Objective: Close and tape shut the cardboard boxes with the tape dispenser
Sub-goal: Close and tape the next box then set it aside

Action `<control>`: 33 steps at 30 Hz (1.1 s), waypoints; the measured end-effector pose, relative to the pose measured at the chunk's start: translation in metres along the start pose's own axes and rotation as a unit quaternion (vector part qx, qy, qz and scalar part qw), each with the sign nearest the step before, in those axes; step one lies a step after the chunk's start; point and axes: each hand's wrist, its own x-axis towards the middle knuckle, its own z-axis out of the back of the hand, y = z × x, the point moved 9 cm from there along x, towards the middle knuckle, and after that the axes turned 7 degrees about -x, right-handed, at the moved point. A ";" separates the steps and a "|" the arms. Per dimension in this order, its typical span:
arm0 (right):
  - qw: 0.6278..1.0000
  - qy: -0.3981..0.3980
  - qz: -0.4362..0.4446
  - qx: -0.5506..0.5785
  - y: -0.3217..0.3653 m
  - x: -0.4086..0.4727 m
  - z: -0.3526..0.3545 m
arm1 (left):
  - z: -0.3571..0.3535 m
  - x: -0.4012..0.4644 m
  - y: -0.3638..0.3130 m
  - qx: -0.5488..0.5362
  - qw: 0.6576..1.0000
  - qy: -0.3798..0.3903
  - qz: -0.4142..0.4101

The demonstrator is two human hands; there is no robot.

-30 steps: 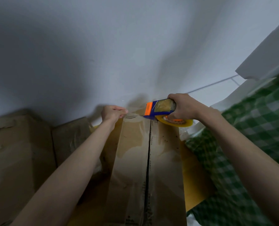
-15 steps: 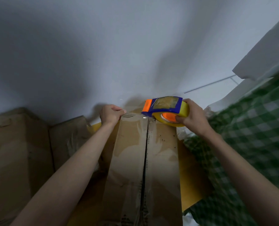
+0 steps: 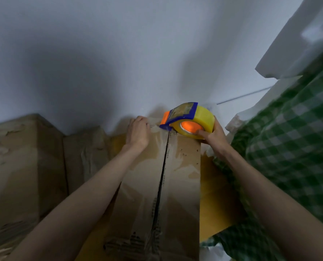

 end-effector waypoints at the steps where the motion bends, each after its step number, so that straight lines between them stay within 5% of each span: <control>1: 1.000 0.001 0.001 -0.002 -0.001 -0.003 -0.001 | -0.006 -0.006 -0.001 0.022 1.000 0.017 0.003; 7: 0.999 -0.031 0.025 -0.019 -0.017 -0.043 0.000 | -0.031 -0.047 -0.010 0.161 0.980 0.113 0.017; 17: 0.986 -0.100 0.091 -0.097 -0.042 -0.147 0.000 | -0.029 -0.122 -0.005 0.160 0.970 0.159 -0.086; 33: 0.986 -0.144 0.050 -0.069 -0.055 -0.205 -0.014 | -0.028 -0.151 -0.002 0.127 0.958 0.203 -0.155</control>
